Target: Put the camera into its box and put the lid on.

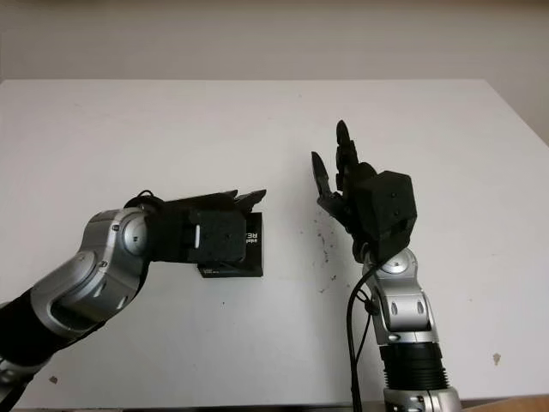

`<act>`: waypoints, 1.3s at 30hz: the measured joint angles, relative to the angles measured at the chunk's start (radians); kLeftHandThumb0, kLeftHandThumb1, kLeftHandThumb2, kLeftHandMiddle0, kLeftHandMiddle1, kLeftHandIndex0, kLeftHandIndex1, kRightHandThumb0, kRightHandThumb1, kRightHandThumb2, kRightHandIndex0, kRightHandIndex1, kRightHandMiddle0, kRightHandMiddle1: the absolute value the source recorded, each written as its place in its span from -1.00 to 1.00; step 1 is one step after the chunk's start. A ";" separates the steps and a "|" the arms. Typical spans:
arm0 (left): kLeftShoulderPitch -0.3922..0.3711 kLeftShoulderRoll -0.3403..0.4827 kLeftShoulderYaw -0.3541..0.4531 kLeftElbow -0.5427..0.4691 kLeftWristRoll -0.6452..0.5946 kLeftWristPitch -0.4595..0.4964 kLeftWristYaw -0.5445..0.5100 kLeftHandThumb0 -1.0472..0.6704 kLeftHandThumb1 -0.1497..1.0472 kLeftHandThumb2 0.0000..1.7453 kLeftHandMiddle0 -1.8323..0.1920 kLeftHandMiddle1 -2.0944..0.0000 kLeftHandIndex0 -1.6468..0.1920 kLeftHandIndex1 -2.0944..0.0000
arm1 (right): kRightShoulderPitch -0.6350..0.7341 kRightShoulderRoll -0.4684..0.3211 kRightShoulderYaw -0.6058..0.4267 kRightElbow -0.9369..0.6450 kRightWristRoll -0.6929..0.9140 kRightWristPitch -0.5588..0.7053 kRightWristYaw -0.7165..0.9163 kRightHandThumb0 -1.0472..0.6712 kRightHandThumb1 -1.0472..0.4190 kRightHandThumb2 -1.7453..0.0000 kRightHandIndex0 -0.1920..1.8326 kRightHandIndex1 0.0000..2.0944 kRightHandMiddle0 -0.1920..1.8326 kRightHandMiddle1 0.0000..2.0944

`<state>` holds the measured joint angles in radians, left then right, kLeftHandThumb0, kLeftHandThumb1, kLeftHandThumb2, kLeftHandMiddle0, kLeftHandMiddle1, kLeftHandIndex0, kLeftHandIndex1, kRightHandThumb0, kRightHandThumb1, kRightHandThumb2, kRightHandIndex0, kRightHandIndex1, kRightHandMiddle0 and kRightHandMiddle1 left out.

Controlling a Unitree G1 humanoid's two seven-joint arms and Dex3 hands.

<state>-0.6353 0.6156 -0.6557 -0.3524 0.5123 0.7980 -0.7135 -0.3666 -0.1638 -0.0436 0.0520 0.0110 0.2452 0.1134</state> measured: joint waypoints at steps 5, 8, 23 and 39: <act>0.083 0.007 0.088 0.044 0.018 -0.154 0.098 -0.71 1.00 -0.26 1.00 1.00 1.00 1.00 | -0.001 0.000 -0.005 0.008 0.002 -0.001 -0.001 -0.55 -1.00 0.33 -0.95 -0.94 -0.95 -0.94; 0.105 -0.014 0.205 0.076 -0.002 -0.181 0.177 -0.74 1.00 -0.26 1.00 1.00 1.00 1.00 | -0.001 0.000 -0.007 0.009 0.004 0.000 -0.001 -0.55 -1.00 0.33 -0.96 -0.95 -0.95 -0.95; 0.300 -0.320 0.756 0.136 -0.408 -0.505 0.580 -0.67 1.00 -0.39 1.00 1.00 1.00 1.00 | -0.003 0.000 0.003 0.009 0.017 -0.030 0.043 -0.57 -1.00 0.31 -1.00 -1.00 -1.00 -1.00; 0.529 -0.564 0.898 0.166 -0.771 -0.742 0.621 -0.66 1.00 -0.36 1.00 1.00 1.00 1.00 | 0.002 0.020 0.011 0.041 0.042 -0.093 0.052 -0.57 -1.00 0.31 -1.00 -1.00 -1.00 -1.00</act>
<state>-0.1060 0.0520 0.2426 -0.1861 -0.2584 0.0559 -0.0926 -0.3644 -0.1434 -0.0324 0.0930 0.0534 0.1520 0.1657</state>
